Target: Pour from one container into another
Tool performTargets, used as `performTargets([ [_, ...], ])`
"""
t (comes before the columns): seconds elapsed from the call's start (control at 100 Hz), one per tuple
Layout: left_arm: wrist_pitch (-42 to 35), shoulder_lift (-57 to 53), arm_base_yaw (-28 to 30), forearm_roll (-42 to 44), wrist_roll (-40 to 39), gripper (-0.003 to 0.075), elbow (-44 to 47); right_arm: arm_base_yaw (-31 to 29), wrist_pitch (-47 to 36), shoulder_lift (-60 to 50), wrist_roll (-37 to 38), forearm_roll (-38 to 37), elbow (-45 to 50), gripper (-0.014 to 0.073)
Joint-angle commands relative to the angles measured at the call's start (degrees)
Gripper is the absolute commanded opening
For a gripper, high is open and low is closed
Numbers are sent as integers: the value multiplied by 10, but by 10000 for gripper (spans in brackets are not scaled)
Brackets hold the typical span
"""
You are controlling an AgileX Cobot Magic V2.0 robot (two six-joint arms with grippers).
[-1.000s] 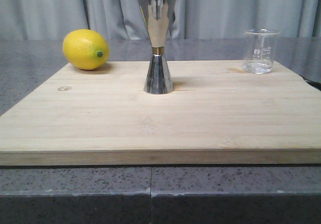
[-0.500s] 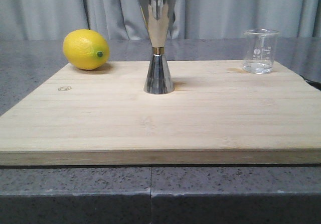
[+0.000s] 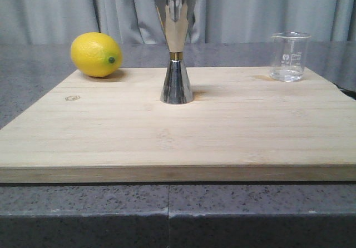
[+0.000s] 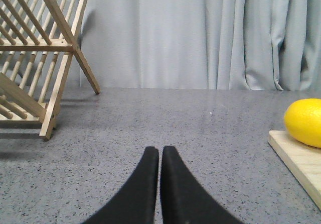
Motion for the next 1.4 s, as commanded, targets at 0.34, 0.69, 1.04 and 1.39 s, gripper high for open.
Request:
performTargets([
  [0.34,-43,-12,1,0,-2,-19,16,1,-38,-3,-3,-4,-15,-57],
  [0.69,-43,-12,2,0,-2,-19,16,-94,-132,-157,-3,6,104,-57],
  [1.04,-43,-12,2,0,-2,-19,16,-128,-196,-360,-3,12,309,-57],
  [1.39,-43,-12,2,0,-2,-19,16,-128,-234,-429,-3,12,390,-57],
])
